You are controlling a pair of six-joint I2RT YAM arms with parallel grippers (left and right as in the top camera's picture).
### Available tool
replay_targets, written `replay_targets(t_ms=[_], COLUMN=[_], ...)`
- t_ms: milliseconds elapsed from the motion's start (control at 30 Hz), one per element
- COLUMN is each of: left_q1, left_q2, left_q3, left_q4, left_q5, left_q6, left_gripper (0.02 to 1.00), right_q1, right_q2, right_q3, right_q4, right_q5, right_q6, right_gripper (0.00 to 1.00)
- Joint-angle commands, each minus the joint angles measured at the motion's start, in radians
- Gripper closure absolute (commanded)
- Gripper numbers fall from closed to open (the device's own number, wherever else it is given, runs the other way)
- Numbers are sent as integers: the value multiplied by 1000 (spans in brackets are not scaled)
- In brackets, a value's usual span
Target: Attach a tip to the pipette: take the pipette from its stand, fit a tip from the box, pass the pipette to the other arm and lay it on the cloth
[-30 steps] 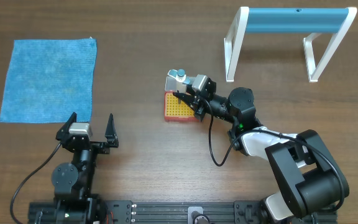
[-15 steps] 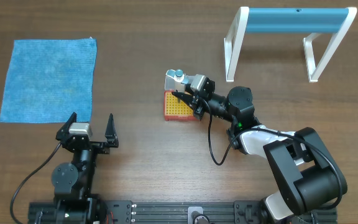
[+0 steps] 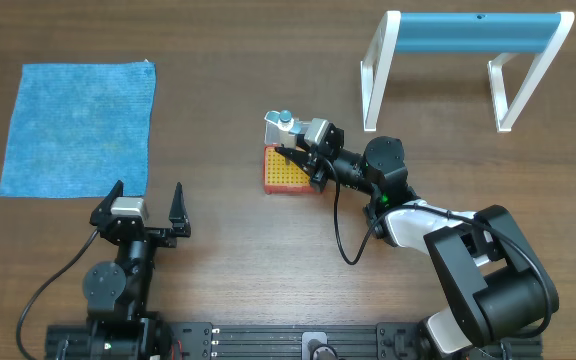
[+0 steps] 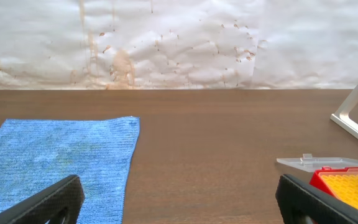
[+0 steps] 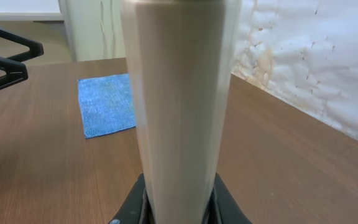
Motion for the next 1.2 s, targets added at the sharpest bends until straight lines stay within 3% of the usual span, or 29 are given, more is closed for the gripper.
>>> replay_targets(t_ms=[33, 467, 633, 900, 1067, 1200], left_q1=[-3, -3, -3, -3, -3, -3], left_q2=[-4, -4, -4, -4, -4, -4], left_q3=[-2, -2, -2, -2, -2, -2], left_q4=[-5, -5, -5, -5, -5, -5], left_q5=[0, 0, 0, 0, 0, 0], left_q6=[9, 9, 9, 9, 9, 9], left_gripper=[20, 20, 20, 20, 20, 20], right_q1=[7, 7, 7, 7, 7, 7], right_q2=[-19, -172, -273, -353, -358, -365], right_q3=[-11, -11, 40, 158, 332, 386], right_q4=[-25, -67, -269, -381, -622, -655], right_q5=[11, 18, 18, 18, 18, 17], right_q6=[-18, 6, 5, 6, 5, 6], right_gripper=[923, 921, 923, 923, 923, 923])
